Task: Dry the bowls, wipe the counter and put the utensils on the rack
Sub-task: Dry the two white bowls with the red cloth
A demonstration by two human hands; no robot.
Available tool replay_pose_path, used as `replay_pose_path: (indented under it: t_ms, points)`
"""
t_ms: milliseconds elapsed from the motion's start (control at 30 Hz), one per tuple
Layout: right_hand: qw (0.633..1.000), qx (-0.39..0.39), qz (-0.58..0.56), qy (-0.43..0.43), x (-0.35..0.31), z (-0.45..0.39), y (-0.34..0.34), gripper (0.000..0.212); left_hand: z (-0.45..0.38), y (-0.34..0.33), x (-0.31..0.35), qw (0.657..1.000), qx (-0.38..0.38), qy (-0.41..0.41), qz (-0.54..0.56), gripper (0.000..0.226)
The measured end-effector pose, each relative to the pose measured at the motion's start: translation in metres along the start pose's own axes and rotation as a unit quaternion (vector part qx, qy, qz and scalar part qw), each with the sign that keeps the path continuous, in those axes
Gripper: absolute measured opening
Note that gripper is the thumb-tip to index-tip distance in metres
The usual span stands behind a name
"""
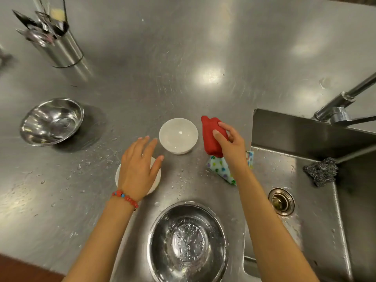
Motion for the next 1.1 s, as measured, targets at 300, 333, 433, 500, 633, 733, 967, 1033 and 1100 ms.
replay_pose_path:
  t_ms: [300, 333, 433, 500, 633, 733, 967, 1033, 1100]
  points:
    - [0.997, -0.016, -0.022, -0.07, 0.008, 0.087, -0.046, 0.025, 0.019, 0.012, -0.08, 0.997, -0.025, 0.054, 0.053, 0.051]
    - [0.996, -0.004, -0.03, -0.081, 0.011, 0.095, -0.05, 0.025, 0.02, 0.01, -0.091, 0.994, -0.033, 0.071, 0.078, 0.046]
    - [0.993, 0.039, -0.043, -0.098, 0.02, 0.115, -0.063, 0.027, 0.025, 0.002, -0.113, 0.978, -0.06, 0.128, 0.155, 0.038]
    - [0.99, 0.07, -0.059, -0.108, 0.026, 0.126, -0.073, 0.03, 0.029, -0.003, -0.122, 0.963, -0.084, 0.154, 0.205, 0.032]
    - [0.984, 0.093, -0.091, -0.119, 0.033, 0.143, -0.091, 0.031, 0.033, -0.013, -0.134, 0.919, -0.146, 0.218, 0.293, 0.022]
    - [0.982, 0.1, -0.11, -0.118, 0.036, 0.155, -0.099, 0.033, 0.038, -0.02, -0.137, 0.862, -0.196, 0.29, 0.366, 0.025]
    - [0.981, 0.109, -0.119, -0.104, 0.034, 0.169, -0.095, 0.034, 0.038, -0.025, -0.137, 0.768, -0.204, 0.375, 0.478, 0.028]
    - [0.984, 0.099, -0.119, -0.09, 0.029, 0.17, -0.093, 0.035, 0.038, -0.022, -0.134, 0.772, -0.198, 0.363, 0.482, 0.037]
    - [0.988, 0.088, -0.111, -0.068, 0.024, 0.174, -0.093, 0.038, 0.039, -0.02, -0.13, 0.756, -0.197, 0.367, 0.505, 0.042]
Point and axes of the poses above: each hand's wrist, its own z-axis away from the middle knuckle, its own y-axis out of the back of the hand, x = y × z, the point moved 5 cm from there along -z, towards the middle knuckle, and after that the axes turned 15 degrees about x, right-handed, at the moved point
